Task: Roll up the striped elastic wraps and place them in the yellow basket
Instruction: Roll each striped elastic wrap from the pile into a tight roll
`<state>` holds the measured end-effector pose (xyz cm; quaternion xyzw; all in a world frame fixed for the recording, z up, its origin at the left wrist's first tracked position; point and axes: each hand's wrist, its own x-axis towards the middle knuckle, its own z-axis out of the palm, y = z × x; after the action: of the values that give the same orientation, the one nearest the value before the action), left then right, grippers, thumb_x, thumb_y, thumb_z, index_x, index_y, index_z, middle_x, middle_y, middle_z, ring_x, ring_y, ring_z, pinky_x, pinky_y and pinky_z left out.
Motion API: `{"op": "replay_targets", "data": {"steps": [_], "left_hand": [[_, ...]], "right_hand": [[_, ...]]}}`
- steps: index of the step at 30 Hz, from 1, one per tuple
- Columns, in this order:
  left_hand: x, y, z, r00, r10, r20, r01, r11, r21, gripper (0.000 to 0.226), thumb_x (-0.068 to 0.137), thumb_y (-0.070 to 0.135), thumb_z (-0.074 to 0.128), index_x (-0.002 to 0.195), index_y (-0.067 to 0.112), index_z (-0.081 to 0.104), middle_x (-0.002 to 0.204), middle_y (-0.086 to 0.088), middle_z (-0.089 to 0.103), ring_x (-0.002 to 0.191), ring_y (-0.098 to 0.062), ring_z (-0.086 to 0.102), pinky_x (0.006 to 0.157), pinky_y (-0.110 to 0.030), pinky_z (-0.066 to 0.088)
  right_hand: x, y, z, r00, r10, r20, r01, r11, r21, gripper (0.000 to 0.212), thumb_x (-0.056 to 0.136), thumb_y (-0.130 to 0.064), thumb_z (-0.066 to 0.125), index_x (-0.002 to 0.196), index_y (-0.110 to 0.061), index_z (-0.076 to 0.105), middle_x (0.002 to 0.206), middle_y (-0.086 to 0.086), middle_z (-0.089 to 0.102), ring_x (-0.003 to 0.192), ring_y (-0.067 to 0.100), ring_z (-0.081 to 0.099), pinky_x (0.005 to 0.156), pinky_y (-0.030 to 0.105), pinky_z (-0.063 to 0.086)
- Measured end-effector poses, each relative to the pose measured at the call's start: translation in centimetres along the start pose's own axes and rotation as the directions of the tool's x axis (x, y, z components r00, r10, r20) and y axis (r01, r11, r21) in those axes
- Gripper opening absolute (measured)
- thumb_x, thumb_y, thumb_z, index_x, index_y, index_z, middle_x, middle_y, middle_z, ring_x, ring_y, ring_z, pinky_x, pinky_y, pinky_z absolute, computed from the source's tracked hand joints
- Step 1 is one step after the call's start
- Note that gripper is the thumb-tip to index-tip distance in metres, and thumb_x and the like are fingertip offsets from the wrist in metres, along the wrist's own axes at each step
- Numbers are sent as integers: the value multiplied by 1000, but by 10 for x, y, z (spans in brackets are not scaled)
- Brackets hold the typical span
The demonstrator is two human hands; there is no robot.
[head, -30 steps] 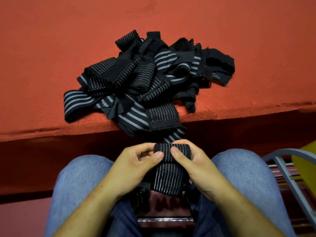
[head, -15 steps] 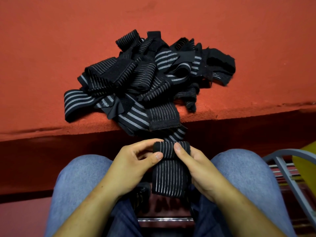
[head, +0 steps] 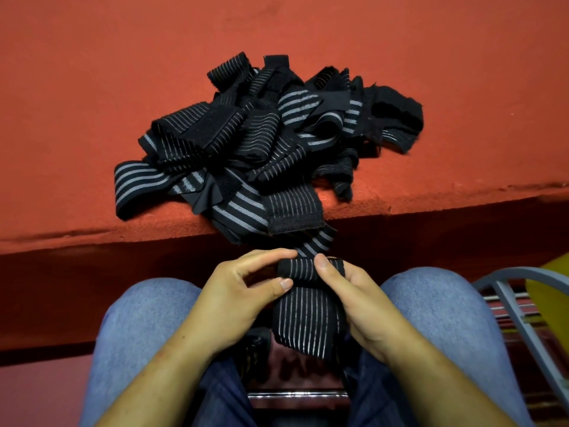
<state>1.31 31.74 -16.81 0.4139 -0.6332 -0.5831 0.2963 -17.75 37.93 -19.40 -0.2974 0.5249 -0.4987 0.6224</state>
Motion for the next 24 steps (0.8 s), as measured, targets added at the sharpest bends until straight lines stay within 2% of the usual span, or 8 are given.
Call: {"op": "replay_targets", "data": {"steps": [2,6,8,11,15,17,20,24], "left_hand": [[0,-1,1,999,-43,23,44,998,-48,41,88,1,76,118,29,77,117,6,77,111,-10,72,94,-30,57],[3,-7,3,993,-107,50,113,985,-133,49,89,4,74,131,27,68,125,-3,74,112,-17,73,96,-26,56],[4,-9,3,988,-149,49,155,975,-158,42,93,8,70,131,27,68,122,-9,75,112,-19,72,100,-30,55],[4,-11,3,978,-197,74,207,964,-169,32,103,7,59,127,22,72,114,-14,77,111,-22,71,98,-37,56],[4,-9,5,966,-230,118,248,955,-165,30,106,9,52,127,19,71,109,-8,79,98,-16,72,86,-34,62],[4,-9,5,961,-240,135,261,951,-166,30,108,12,49,124,18,73,100,-5,78,86,-13,71,77,-31,63],[4,-8,5,956,-262,132,281,946,-163,30,109,11,47,120,19,74,85,1,74,70,-5,64,59,-20,55],[3,-9,7,937,-282,207,320,931,-179,26,106,11,53,117,22,74,99,-7,75,74,-6,65,55,-19,51]], "right_hand": [[1,1,-1,999,-21,-26,21,1000,-4,46,95,-49,65,120,-11,72,114,13,77,108,27,74,97,41,56],[2,2,-3,998,-55,-43,55,998,-3,39,97,-47,67,118,-14,72,114,13,76,108,26,73,97,43,56],[3,2,-4,995,-75,-61,75,997,8,40,93,-46,68,117,-15,72,114,13,76,106,24,73,94,40,56],[4,2,-4,993,-96,-73,98,995,19,37,90,-45,67,114,-18,72,113,12,75,104,23,72,94,41,55],[4,2,-4,991,-107,-77,110,994,27,36,90,-44,66,115,-19,71,118,19,71,105,23,69,98,46,53],[4,2,-5,990,-112,-82,115,993,31,38,91,-45,65,118,-18,69,121,20,70,109,26,69,100,48,52],[5,3,-6,990,-110,-87,114,993,40,39,91,-47,66,120,-21,68,123,14,72,120,33,68,107,54,51],[6,4,-7,989,-120,-90,123,992,27,42,89,-53,69,120,-25,68,124,13,71,123,36,66,109,57,50]]}}
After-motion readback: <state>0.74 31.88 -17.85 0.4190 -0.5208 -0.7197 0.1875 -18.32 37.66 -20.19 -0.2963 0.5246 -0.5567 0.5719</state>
